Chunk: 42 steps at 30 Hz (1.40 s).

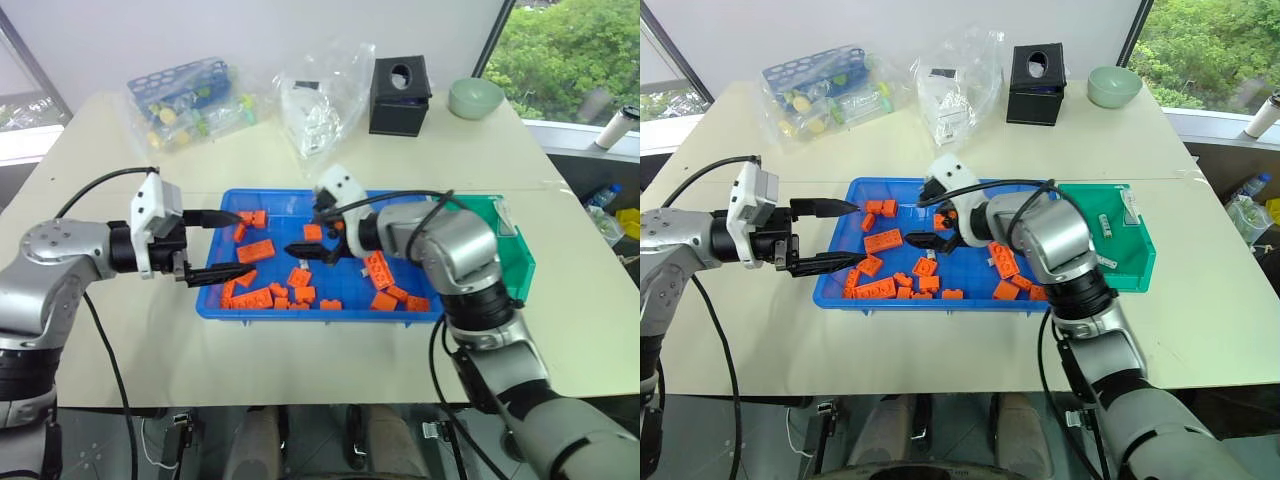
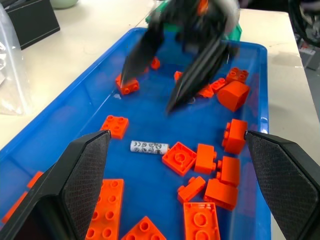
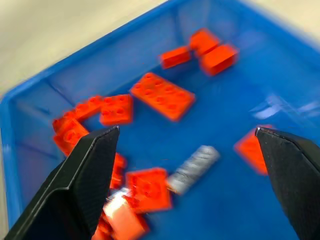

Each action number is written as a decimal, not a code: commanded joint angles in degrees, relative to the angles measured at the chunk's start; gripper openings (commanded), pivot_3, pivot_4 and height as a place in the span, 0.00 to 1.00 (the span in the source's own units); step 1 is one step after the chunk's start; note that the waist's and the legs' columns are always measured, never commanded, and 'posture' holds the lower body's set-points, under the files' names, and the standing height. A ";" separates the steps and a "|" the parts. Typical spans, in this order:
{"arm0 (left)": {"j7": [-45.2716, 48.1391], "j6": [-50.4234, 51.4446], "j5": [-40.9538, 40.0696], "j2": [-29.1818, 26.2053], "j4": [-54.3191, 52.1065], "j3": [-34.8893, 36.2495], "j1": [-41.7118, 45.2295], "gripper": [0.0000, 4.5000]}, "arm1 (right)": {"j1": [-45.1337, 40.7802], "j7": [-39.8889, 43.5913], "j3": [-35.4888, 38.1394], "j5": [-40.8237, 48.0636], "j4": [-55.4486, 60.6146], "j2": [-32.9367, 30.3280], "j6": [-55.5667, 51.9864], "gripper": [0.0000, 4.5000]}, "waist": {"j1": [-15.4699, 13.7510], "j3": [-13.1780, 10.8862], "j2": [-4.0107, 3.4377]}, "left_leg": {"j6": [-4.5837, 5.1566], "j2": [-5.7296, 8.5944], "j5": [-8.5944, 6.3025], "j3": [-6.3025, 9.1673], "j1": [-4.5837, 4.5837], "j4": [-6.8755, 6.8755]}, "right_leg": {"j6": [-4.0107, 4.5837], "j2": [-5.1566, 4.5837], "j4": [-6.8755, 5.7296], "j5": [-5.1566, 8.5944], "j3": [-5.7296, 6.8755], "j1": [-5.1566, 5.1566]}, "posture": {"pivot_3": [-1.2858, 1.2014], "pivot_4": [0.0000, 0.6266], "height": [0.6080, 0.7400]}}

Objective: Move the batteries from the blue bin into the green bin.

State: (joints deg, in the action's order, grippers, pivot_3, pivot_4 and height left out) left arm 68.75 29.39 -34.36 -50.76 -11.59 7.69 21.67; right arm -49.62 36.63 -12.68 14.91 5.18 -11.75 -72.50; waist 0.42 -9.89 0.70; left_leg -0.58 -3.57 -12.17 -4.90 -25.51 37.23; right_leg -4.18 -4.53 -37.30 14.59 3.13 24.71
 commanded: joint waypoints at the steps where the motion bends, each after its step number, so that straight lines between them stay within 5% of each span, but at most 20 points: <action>1: 0.45 -0.29 -0.33 -0.87 -1.60 0.64 0.35 1.00 | -1.29 -3.18 0.12 0.17 -2.49 2.18 -1.15 1.00 | 0.10 0.01 0.01 | 0.00 0.00 0.00 0.01 0.01 0.00 | 0.00 0.00 0.00 0.00 0.01 -0.01 | 0.52 0.24 0.97; 12: -0.05 -0.37 -0.22 -0.97 -1.84 0.86 0.25 1.00 | -1.05 -7.63 -1.93 -1.20 -14.77 7.09 3.87 1.00 | 0.65 0.01 0.01 | 0.00 -0.03 0.00 0.01 0.04 -0.16 | -0.02 0.07 -0.03 -0.01 0.02 0.06 | 0.52 0.24 0.97; 15: -0.24 -0.26 -0.30 -0.77 -2.12 0.60 0.45 1.00 | -0.63 -6.89 -3.90 -1.86 -16.60 7.05 6.17 0.82 | 0.66 0.01 0.01 | 0.00 -0.03 0.00 0.01 0.06 -0.16 | -0.02 0.07 -0.03 -0.01 0.02 0.05 | 0.52 0.24 0.97; 22: 0.07 -0.63 -0.21 -0.38 -1.54 0.18 0.90 1.00 | -0.40 -5.09 -3.83 -0.45 -13.69 4.76 5.01 0.06 | 0.49 0.01 0.01 | 0.00 -0.03 0.00 0.02 0.05 -0.14 | -0.02 0.06 -0.02 -0.01 0.01 0.04 | 0.52 0.24 0.97; 23: 0.15 -0.81 -0.09 -0.23 -1.24 0.00 1.07 1.00 | -0.55 -4.81 -3.48 -0.05 -12.81 4.40 4.60 0.02 | 0.50 0.01 0.01 | 0.00 -0.03 0.00 0.02 0.05 -0.14 | -0.02 0.06 -0.02 -0.01 0.01 0.04 | 0.52 0.24 0.97; 28: 0.49 -1.24 0.16 0.83 -0.42 -1.03 1.98 1.00 | -3.56 -2.99 1.58 3.45 -6.17 0.29 0.74 0.02 | 0.48 0.00 0.01 | 0.00 -0.03 0.00 0.02 0.04 -0.14 | -0.02 0.06 -0.02 -0.01 0.02 0.05 | 0.52 0.24 0.97; 32: 0.92 -1.68 0.26 1.80 -0.30 -2.22 2.29 1.00 | -7.52 -1.46 12.75 6.77 -1.45 -11.89 -4.58 0.02 | -0.14 -0.08 -0.03 | 0.00 -0.01 0.00 0.04 -0.02 -0.10 | -0.02 0.02 -0.01 -0.01 0.03 0.06 | 0.52 0.24 0.97; 37: 1.19 -2.21 0.58 2.88 0.31 -3.27 3.23 1.00 | -2.98 0.72 16.16 6.74 1.33 -29.01 -4.72 0.02 | -0.63 -0.04 0.04 | 0.04 0.02 -0.03 0.01 0.03 -0.19 | -0.01 -0.01 0.20 0.00 0.04 0.00 | 0.52 0.24 0.97; 42: 2.01 -3.00 1.08 3.66 1.44 -4.51 4.30 1.00 | 5.54 1.88 19.44 7.67 4.81 -38.42 -4.74 0.02 | 0.04 -0.08 -0.04 | 0.04 -0.01 -0.03 -0.04 0.05 -0.19 | -0.01 0.02 0.14 0.00 0.02 0.05 | 0.52 0.24 0.97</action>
State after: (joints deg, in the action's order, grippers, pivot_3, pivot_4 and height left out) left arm 70.33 27.65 -33.50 -47.00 -9.82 2.84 24.88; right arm -44.37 37.89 4.76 21.61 6.44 -48.63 -77.73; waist 0.45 -9.98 0.66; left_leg -0.54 -3.59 -12.20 -4.93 -25.46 37.04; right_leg -4.19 -4.49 -37.16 14.59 3.16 24.76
